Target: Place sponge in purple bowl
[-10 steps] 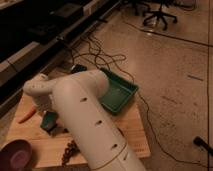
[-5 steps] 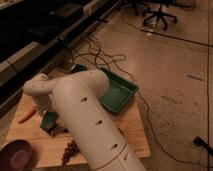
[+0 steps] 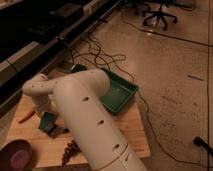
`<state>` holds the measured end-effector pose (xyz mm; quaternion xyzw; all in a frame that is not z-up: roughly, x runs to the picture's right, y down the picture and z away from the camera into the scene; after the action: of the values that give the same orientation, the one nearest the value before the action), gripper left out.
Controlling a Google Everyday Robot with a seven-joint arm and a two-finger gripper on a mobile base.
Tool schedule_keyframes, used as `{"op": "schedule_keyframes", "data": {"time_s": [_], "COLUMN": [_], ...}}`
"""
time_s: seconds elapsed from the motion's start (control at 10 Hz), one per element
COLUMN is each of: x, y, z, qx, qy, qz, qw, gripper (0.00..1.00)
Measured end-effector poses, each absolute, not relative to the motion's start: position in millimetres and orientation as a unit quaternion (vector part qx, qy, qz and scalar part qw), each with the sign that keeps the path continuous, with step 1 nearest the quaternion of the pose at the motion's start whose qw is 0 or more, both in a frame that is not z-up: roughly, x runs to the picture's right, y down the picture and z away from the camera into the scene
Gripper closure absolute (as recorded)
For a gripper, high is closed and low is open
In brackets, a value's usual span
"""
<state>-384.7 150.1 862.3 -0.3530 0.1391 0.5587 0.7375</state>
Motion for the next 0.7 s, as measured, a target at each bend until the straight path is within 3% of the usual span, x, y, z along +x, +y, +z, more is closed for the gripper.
{"op": "schedule_keyframes", "data": {"time_s": [0.7], "x": [-410], "y": [93], "z": [711], "qx": [-0.388], "qy": [0.047], "qz": [0.499], "qw": [0.773], "gripper": [1.00]}}
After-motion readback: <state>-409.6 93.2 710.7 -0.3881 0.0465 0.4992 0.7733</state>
